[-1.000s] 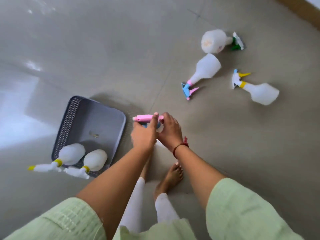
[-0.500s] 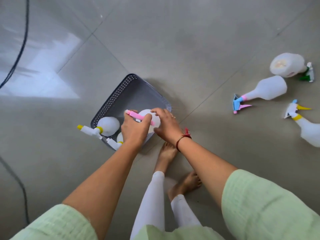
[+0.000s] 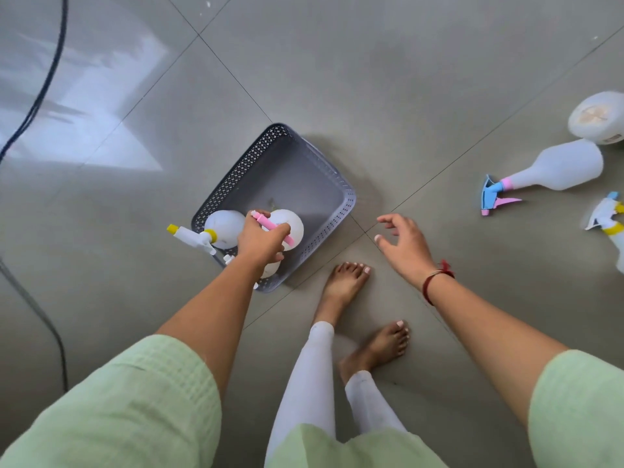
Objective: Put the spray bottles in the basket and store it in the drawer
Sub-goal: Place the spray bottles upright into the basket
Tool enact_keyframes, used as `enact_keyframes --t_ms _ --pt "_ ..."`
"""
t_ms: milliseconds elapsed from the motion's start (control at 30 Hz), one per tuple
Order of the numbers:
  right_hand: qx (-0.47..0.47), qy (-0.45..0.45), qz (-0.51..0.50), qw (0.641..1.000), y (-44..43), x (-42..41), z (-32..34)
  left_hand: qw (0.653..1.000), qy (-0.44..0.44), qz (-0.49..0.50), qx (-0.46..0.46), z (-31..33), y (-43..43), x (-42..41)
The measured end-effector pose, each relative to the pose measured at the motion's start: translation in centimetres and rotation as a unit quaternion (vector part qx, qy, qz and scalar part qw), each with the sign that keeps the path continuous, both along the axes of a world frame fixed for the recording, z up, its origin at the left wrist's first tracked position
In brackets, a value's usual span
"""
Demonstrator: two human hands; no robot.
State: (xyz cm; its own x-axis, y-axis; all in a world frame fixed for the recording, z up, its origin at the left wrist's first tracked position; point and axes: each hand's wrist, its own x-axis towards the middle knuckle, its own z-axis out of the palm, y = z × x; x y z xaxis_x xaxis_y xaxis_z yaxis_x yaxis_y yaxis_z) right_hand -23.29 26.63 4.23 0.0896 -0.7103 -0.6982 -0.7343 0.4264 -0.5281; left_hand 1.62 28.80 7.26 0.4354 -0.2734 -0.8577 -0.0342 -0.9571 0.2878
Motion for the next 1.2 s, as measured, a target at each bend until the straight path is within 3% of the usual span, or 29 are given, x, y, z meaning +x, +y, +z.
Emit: enact_keyframes --t_ms 167,400,600,733,867,967,1067,1200 --pt "0.027 0.054 -0.001 0.998 -0.8 -3.3 -0.3 0.998 0.050 -0.007 0.035 -1.4 -0.4 -0.6" --pt "0.035 0.091 0.043 0.994 -0.6 -5.2 0.0 0.998 0.014 -0.014 0.055 -2.0 0.2 -0.6" --pt "0.050 0.097 0.032 0.994 0.3 -4.5 1.0 0.980 -0.173 -0.078 0.067 1.2 0.5 -1.0" --pt "0.060 0.093 0.011 0.994 -0.2 -3.6 3.8 0.953 -0.262 -0.153 -0.030 5.6 -0.7 -1.8" --pt "0.052 0.084 -0.043 0.994 -2.3 -3.6 7.0 0.925 -0.228 -0.270 -0.138 9.1 -3.8 -3.9" --pt "0.029 0.080 -0.112 0.990 -5.0 -4.7 8.2 0.882 -0.193 -0.377 -0.204 9.9 -6.7 -7.4" --pt "0.003 0.078 -0.176 0.981 -7.2 -7.4 8.2 0.835 -0.147 -0.479 -0.227 8.8 -8.9 -12.7" --pt "0.000 0.093 -0.222 0.971 -8.4 -13.0 6.7 0.799 -0.077 -0.560 -0.207 5.9 -9.9 -21.0"
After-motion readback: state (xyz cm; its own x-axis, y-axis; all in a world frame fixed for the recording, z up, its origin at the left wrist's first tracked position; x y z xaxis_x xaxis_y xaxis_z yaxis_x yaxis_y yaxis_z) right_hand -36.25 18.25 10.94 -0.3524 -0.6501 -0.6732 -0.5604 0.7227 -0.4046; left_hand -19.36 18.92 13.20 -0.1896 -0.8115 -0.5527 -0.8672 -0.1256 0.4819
